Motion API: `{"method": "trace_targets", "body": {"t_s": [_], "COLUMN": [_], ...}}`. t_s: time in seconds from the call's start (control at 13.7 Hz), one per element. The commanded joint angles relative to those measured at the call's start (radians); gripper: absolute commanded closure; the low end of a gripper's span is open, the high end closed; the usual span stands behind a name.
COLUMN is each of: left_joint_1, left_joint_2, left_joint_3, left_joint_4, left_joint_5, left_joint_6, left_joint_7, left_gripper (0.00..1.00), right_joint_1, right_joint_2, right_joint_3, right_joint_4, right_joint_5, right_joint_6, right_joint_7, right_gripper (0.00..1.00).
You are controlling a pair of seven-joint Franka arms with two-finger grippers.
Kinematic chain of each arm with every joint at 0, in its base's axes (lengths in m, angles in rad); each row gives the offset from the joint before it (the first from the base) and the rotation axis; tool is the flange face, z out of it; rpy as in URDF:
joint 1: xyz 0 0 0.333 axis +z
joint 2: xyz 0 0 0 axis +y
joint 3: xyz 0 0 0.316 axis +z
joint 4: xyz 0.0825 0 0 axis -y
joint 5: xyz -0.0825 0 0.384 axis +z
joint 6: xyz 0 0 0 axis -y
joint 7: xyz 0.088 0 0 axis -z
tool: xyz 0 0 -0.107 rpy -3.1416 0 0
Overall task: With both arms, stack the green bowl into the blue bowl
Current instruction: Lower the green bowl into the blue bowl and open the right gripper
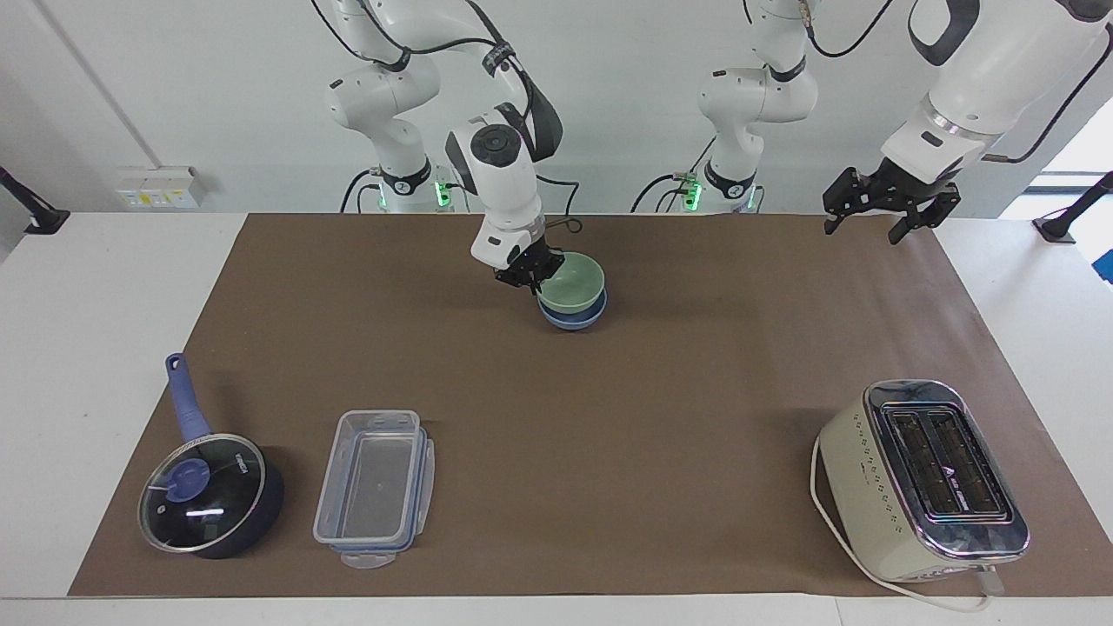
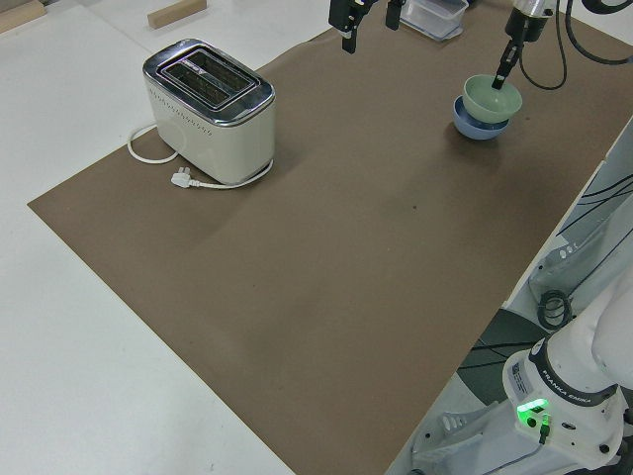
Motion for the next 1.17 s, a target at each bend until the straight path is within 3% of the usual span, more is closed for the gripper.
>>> {"method": "trace_targets", "body": {"t_s": [0.0,1.1], "left_joint_1": [0.001,0.0], "left_joint_2": [-0.015,-0.015], "left_joint_3": [-0.003,-0.003], "left_joint_4": [-0.01,-0.01], "left_joint_5": [0.017,0.017], "left_joint_6": [-0.006,-0.006], "left_joint_7": [0.012,0.012], "left_gripper": [0.0,0.0], "right_joint_1": [0.016,0.008], "right_joint_2": [0.022,0.047], "right_joint_3": [-0.001,-0.003], "right_joint_4": [-0.001,0.001], "right_joint_5": [0.025,0.025], "right_joint_6": [0.064,0.067], "right_joint_7": [0.004,-0.042], "right_gripper": [1.0,1.0]}}
